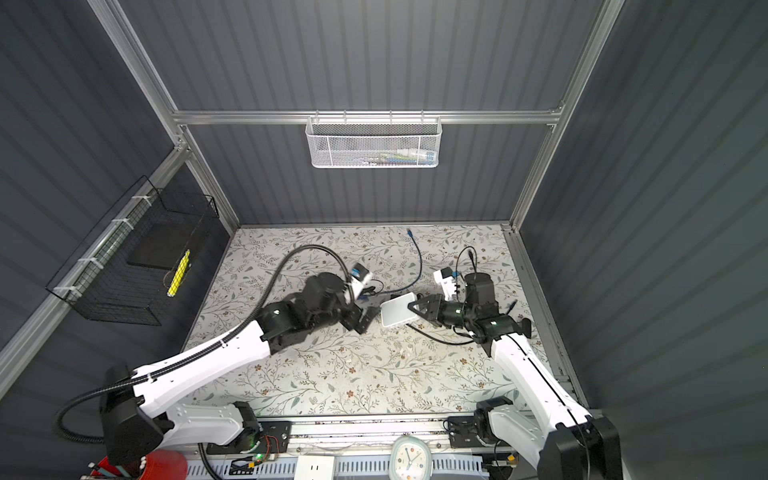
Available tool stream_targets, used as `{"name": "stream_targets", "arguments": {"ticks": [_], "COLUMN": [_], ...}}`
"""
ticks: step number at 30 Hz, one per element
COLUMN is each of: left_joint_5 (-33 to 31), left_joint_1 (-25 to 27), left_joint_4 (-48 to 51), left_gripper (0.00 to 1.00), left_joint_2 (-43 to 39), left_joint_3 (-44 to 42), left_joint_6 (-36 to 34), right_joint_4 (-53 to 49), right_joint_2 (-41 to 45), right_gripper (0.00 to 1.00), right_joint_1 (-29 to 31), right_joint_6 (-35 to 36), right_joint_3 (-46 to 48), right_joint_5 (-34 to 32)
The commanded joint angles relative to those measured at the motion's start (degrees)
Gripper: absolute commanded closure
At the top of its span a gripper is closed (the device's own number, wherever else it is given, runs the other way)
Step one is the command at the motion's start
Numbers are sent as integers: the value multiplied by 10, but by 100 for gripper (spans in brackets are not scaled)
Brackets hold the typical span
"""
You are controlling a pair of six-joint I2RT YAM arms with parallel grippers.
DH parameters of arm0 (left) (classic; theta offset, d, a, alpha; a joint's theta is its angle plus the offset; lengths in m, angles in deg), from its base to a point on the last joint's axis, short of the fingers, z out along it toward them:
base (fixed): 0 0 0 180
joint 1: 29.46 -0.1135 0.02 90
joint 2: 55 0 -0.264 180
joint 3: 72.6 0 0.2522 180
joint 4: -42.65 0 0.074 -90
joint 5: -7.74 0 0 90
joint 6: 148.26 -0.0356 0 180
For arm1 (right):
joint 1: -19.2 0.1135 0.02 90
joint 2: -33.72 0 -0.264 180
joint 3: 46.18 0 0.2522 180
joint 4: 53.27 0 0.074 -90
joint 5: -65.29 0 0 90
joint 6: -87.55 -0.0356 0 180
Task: Insert the plug into the switch port
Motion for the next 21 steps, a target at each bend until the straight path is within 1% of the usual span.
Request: {"name": "stream_targets", "arguments": {"ticks": [1,2,6,8,10,12,14,16,17,20,21], "left_joint_5": [54,61,82,88,74,62,64,64,68,77,77], "left_joint_1": [-36,-43,-44,-45,-45,-47,-47,-47,-48,-49,-48], "left_joint_4": [-32,-54,-130,-196,-271,-322,-358,-380,-397,-473,-481], "left_gripper": [0,0,0,0,0,0,0,0,0,0,1], "left_joint_2": [-14,-13,14,20,22,29,46,66,75,99,106], "left_joint_3": [-14,-18,-27,-47,-78,-97,-100,-97,-96,-108,-106], "left_joint_6": [121,146,218,260,321,359,383,405,416,458,467], "right_joint_4": [121,158,307,360,415,485,542,582,601,617,616], "right_joint_2": [10,6,-23,-35,-43,-50,-56,-56,-72,-80,-81], "right_gripper": [93,94,95,95,95,94,94,94,94,94,94], "right_joint_1": [-24,-24,-18,-17,-17,-13,-8,1,7,26,32], "right_joint_6": [-82,-105,-194,-223,-256,-293,-321,-343,-351,-355,-354], "right_joint_3": [-6,-2,24,33,44,64,83,102,109,113,112], "right_joint_5": [-13,-18,-39,-58,-82,-107,-135,-166,-184,-210,-217]}}
